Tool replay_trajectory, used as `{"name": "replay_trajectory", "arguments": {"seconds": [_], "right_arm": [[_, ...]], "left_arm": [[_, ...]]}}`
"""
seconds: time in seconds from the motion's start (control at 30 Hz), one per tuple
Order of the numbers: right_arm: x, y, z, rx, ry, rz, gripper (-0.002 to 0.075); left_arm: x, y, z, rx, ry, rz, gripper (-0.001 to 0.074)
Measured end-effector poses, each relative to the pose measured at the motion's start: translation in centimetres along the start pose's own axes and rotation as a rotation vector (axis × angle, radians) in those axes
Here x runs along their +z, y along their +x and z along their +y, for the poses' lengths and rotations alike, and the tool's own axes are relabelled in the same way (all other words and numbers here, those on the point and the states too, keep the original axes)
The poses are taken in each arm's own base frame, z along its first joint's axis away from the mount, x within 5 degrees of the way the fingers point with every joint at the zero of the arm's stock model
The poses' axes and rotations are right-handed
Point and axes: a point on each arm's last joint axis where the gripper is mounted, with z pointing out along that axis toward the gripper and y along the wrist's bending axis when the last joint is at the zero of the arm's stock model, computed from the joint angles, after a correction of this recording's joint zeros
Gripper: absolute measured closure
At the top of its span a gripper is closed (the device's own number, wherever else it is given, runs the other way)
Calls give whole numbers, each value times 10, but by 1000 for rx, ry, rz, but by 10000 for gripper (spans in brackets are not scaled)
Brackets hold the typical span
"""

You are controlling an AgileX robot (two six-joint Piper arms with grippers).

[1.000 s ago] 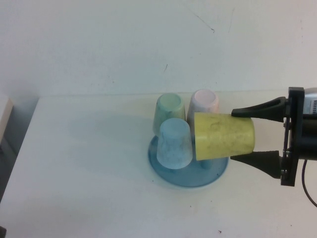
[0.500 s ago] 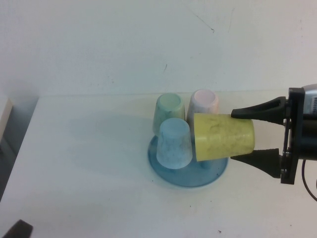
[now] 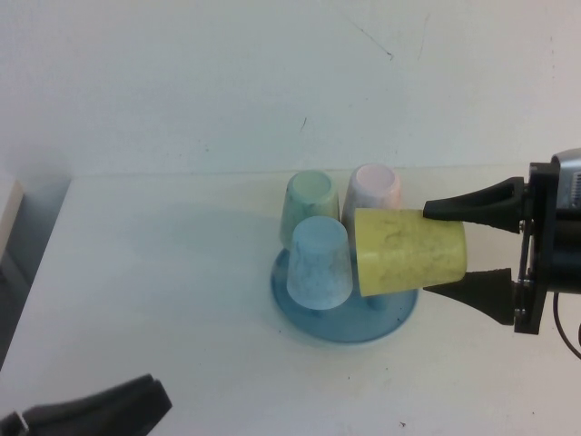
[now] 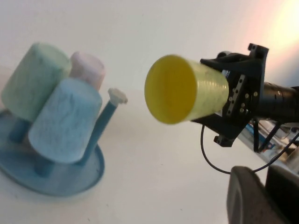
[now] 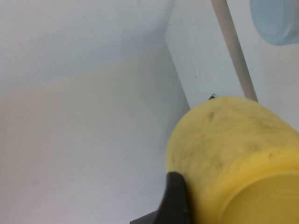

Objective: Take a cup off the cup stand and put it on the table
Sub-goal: Hand over the cup

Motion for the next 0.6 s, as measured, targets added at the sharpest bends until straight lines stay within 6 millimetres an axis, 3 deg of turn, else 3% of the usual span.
{"name": "replay_trajectory", "arguments": {"seconds": [0.13,0.23,0.3,0.47,0.6], "right_arm": [[0,0,0,-7,0,0,155],[0,0,0,-7,0,0,155],[0,0,0,-9,0,0,155],[0,0,0,-9,0,0,155],[0,0,0,-9,0,0,155]], "left_arm": [[14,-34,-5,153,26,22,511],[27,-57,-2,152,45,49,323],[38,-71,2,121,76,82,237],[65,-100,16,67,180,158,227],[88,-108,27,75,216,205,255]]}}
